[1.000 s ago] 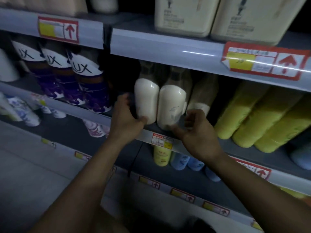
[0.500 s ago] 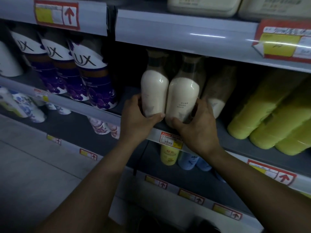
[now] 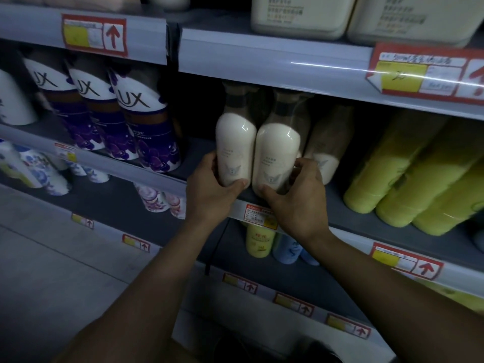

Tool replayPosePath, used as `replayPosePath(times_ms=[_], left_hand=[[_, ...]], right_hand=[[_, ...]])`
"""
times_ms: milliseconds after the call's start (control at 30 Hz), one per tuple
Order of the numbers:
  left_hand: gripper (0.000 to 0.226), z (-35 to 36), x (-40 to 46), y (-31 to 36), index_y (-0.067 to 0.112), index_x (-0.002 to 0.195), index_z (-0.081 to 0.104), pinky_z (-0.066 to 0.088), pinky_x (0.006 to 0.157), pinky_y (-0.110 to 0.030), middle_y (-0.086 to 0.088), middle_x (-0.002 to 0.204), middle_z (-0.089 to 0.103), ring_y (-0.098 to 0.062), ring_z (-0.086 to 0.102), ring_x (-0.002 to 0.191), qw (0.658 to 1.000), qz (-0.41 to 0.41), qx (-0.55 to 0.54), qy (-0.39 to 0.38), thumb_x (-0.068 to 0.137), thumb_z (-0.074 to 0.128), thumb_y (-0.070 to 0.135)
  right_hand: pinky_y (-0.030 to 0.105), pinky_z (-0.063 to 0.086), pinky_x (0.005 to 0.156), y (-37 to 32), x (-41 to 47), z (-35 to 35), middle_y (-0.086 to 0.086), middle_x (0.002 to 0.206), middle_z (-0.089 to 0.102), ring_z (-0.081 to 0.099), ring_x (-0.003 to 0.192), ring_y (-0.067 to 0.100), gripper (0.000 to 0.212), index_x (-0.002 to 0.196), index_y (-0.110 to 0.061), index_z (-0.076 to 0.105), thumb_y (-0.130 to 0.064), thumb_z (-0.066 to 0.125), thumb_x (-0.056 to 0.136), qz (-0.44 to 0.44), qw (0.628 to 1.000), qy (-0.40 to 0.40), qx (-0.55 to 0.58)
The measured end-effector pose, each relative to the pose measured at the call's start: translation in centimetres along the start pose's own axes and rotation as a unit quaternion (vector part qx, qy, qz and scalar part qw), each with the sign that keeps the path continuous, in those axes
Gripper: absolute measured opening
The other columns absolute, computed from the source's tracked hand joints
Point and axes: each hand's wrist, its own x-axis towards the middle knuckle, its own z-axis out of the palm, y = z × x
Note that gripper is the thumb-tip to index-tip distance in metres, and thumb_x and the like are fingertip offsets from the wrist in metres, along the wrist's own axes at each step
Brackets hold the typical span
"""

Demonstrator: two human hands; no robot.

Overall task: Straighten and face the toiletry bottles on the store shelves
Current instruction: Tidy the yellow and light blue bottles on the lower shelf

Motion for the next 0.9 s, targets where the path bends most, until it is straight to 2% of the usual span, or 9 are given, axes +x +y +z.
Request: replayPosePath(times_ms=[100,233,367,433,500,600,800,900], left_hand=[[0.077,0.2,-0.1,0.0,0.029,0.136,0.058,0.061,0.094,-0.039,0.014,0.120,0.073,-0.002,0.070,0.107,1.000,-0.001,-0.010,0.010,0.068,0.092,0.026],[0.078,0.4,-0.3,0.2,0.031,0.131,0.052,0.061,0.093,-0.033,0.024,0.111,0.065,0.007,0.066,0.105,0.999,-0.011,-0.026,0.026,0.067,0.095,0.021],[0.077,0.5,-0.3,0.2,0.027,0.134,0.052,0.061,0.092,-0.030,0.021,0.114,0.066,0.007,0.066,0.105,1.000,0.003,-0.018,0.025,0.069,0.094,0.021],[0.077,0.5,-0.4,0.1,0.025,0.135,0.052,0.059,0.093,-0.032,0.017,0.119,0.066,0.000,0.067,0.106,0.999,0.013,0.001,0.030,0.070,0.093,0.023],[0.076,0.6,-0.6,0.1,0.025,0.134,0.053,0.058,0.095,-0.041,0.011,0.122,0.063,-0.011,0.065,0.111,0.998,0.031,0.030,0.043,0.069,0.091,0.031],[0.076,0.6,-0.7,0.2,0.027,0.133,0.053,0.056,0.094,-0.050,0.007,0.120,0.050,-0.023,0.061,0.112,0.995,0.047,0.070,0.052,0.066,0.088,0.037],[0.076,0.6,-0.9,0.4,0.024,0.139,0.051,0.053,0.100,-0.048,0.005,0.123,0.051,-0.023,0.059,0.118,0.995,0.033,0.086,0.048,0.072,0.087,0.017],[0.073,0.7,-1.2,0.8,0.024,0.136,0.052,0.054,0.098,-0.048,0.003,0.124,0.054,-0.023,0.060,0.115,0.995,0.031,0.080,0.059,0.072,0.084,0.015]], right_hand=[[0.035,0.055,0.087,0.1,-0.1,0.3,0.002,0.125,0.054,0.059,0.107,0.018,0.069,0.121,-0.020,0.044,-0.041,0.090,0.073,0.000,1.000,0.006,0.004],[0.035,0.054,0.089,0.2,-0.1,0.4,0.002,0.126,0.052,0.057,0.110,0.017,0.071,0.125,-0.018,0.045,-0.040,0.090,0.074,0.003,1.000,0.004,0.001],[0.043,0.055,0.094,0.2,-0.1,0.4,0.002,0.126,0.050,0.057,0.113,0.020,0.071,0.125,-0.017,0.044,-0.039,0.089,0.075,-0.001,1.000,0.000,0.000],[0.046,0.055,0.096,0.3,-0.1,0.5,0.003,0.127,0.049,0.057,0.115,0.023,0.072,0.127,-0.016,0.043,-0.038,0.089,0.076,-0.004,1.000,-0.006,0.002],[0.047,0.054,0.096,0.3,-0.1,0.5,0.004,0.129,0.047,0.056,0.117,0.025,0.073,0.129,-0.015,0.042,-0.038,0.089,0.077,-0.005,1.000,-0.013,0.002],[0.047,0.055,0.096,0.4,-0.1,0.3,0.005,0.131,0.046,0.057,0.117,0.026,0.074,0.131,-0.015,0.042,-0.040,0.088,0.078,-0.010,1.000,-0.018,-0.003],[0.041,0.054,0.099,0.6,-0.3,-0.8,0.006,0.135,0.050,0.059,0.119,0.024,0.075,0.139,-0.016,0.043,-0.039,0.085,0.081,-0.036,0.998,-0.041,-0.017],[0.027,0.048,0.096,0.9,-0.5,-1.4,0.007,0.137,0.054,0.057,0.122,0.022,0.075,0.145,-0.015,0.043,-0.036,0.082,0.084,-0.047,0.997,-0.056,-0.020]])
